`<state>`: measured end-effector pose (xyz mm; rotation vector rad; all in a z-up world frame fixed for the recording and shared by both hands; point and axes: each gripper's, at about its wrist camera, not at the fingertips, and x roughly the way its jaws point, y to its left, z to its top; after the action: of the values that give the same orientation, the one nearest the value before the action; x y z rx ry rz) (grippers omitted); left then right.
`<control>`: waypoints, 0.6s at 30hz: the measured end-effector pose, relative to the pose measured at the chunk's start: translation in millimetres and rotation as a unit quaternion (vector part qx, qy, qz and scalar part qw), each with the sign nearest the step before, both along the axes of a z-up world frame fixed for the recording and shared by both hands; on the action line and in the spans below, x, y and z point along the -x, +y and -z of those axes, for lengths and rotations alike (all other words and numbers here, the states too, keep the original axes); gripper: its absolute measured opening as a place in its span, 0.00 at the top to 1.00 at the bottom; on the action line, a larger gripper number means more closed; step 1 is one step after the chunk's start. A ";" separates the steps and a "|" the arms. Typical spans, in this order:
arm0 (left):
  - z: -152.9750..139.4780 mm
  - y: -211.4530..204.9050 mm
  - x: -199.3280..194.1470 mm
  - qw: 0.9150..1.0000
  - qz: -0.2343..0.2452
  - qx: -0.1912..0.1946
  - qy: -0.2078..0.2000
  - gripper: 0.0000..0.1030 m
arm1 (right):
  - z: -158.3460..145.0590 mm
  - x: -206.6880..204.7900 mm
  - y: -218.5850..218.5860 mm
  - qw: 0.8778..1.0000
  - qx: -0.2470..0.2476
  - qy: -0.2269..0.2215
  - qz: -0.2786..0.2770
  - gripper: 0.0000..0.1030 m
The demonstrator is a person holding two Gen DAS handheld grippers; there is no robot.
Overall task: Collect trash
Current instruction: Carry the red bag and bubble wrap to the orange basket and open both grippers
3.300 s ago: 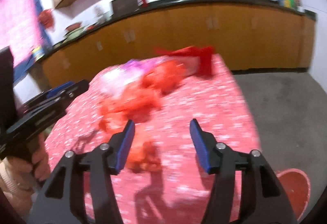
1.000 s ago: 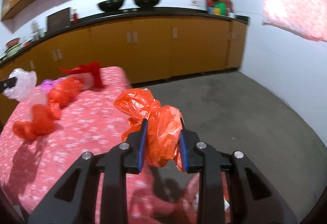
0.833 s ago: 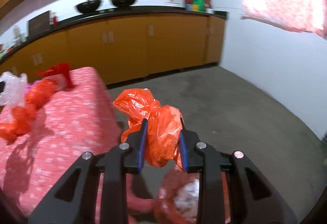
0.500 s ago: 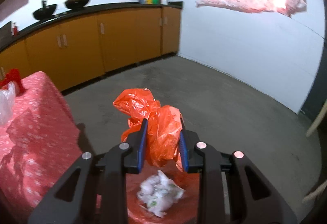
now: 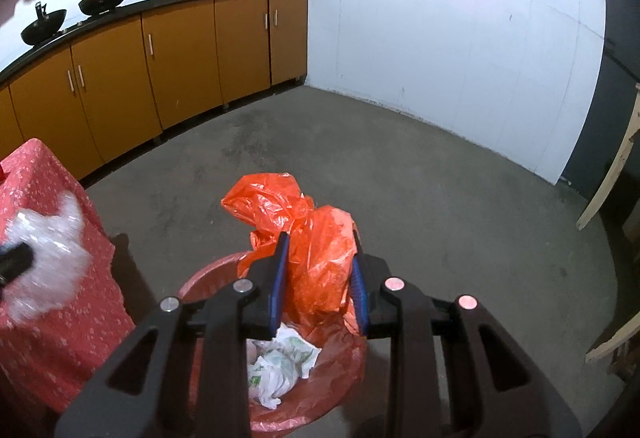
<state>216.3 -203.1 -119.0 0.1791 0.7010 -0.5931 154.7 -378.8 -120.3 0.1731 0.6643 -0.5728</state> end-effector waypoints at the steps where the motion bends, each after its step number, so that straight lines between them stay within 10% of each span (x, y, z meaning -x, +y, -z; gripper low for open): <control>1: 6.2 -5.9 -0.1 1.000 0.005 -0.005 0.005 0.82 | 2.1 0.0 -1.3 1.000 -0.003 0.002 -0.002 0.73; 18: 34.9 -36.4 -19.5 0.998 0.043 -0.035 0.041 0.82 | 22.2 -18.8 -22.1 0.998 -0.047 0.027 -0.013 0.71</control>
<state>235.8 -239.5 -153.9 0.2518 0.7966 -0.6622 173.4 -401.0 -142.5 0.2369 0.7454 -0.5241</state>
